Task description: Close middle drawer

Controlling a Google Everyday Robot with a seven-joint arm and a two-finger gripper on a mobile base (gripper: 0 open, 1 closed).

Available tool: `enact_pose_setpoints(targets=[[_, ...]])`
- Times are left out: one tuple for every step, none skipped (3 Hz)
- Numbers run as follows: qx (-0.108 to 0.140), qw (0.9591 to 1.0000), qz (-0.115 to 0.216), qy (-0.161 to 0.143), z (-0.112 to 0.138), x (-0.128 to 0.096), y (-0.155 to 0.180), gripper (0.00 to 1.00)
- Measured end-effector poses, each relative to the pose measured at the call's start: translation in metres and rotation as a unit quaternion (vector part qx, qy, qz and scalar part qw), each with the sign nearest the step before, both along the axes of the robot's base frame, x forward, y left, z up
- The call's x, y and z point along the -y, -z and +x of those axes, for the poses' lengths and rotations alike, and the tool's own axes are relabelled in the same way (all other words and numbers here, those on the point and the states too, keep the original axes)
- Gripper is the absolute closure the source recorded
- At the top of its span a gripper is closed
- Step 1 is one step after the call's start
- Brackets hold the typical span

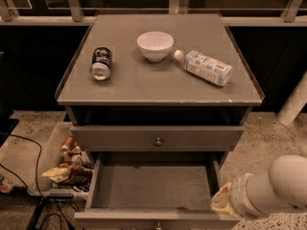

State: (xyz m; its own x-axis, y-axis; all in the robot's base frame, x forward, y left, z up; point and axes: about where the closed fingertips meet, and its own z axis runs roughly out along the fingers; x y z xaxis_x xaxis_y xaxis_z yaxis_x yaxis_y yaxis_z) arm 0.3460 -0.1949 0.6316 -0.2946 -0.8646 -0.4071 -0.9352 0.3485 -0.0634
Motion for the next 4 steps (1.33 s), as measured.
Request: enact_pose_setpoints(targets=[[-0.039, 0.9992, 0.013, -0.005, -0.024, -0.007, 0.06, 1.0], [-0.04, 0.9991, 0.011, -0.008, -0.025, -0.011, 0.063, 1.0], [-0.062, 0.9979, 0.017, -0.011, -0.031, -0.03, 0.097, 1.0], [-0.071, 0.9972, 0.021, -0.012, -0.039, -0.048, 0.142, 1.0]])
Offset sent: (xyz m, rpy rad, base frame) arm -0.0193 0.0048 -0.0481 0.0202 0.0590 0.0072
